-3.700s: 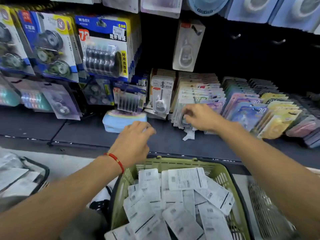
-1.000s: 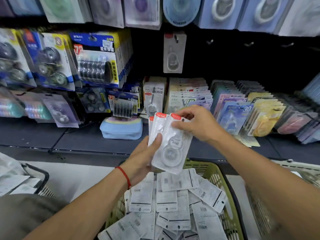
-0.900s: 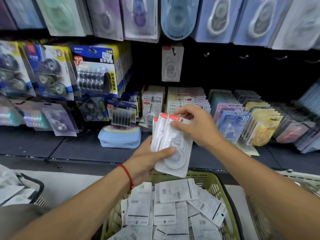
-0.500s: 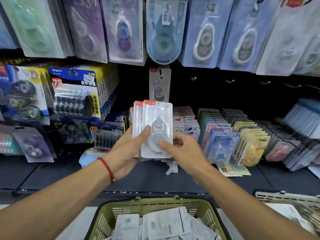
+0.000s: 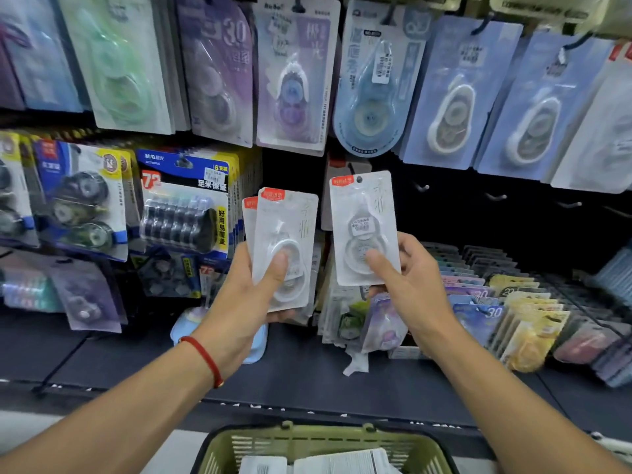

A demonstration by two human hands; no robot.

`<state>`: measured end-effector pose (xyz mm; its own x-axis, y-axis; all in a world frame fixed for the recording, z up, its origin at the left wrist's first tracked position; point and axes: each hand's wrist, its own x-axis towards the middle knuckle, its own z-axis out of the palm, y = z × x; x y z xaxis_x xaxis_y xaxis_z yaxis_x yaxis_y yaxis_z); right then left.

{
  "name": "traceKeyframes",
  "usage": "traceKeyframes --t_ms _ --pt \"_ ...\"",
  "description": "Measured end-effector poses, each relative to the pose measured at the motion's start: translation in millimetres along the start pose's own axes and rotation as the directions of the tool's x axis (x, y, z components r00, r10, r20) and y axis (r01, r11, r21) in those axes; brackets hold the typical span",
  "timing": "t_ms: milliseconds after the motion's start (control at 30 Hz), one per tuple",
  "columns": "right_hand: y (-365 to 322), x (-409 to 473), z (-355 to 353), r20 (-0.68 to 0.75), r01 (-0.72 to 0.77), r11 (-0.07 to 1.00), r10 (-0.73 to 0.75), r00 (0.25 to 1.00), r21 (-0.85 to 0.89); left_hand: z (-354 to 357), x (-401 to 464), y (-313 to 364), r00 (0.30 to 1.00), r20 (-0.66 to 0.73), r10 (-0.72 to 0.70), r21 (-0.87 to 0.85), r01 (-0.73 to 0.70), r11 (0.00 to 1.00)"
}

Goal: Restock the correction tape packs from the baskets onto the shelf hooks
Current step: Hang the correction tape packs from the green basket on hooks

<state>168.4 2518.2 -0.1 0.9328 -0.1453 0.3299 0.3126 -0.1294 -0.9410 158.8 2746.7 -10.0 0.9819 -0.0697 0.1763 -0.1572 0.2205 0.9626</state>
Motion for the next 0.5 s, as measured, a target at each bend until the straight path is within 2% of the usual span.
traceKeyframes --t_ms 300,367,400,467,500 --pt "-4 7 11 -0.095 0.07 0.993 -0.061 0.994 0.091 -8 0 5 0.999 -0.037 0.016 0.011 -0.016 1.0" --pt "0 11 13 -0.042 -0.023 0.997 0.026 0.999 0.067 -7 0 5 0.998 -0.059 0.018 0.009 -0.018 1.0" --pt "3 12 14 -0.029 -0.117 0.993 0.118 0.993 0.034 -6 -1 4 0.998 -0.067 0.015 0.006 -0.014 1.0" --pt "11 12 13 -0.058 -0.31 0.939 0.304 0.951 -0.15 -4 -3 1 0.998 -0.06 -0.008 -0.011 0.007 1.0" --pt "14 10 12 -0.062 -0.352 0.899 0.349 0.935 -0.261 -2 -5 -1 0.998 -0.05 -0.027 -0.028 0.025 0.999"
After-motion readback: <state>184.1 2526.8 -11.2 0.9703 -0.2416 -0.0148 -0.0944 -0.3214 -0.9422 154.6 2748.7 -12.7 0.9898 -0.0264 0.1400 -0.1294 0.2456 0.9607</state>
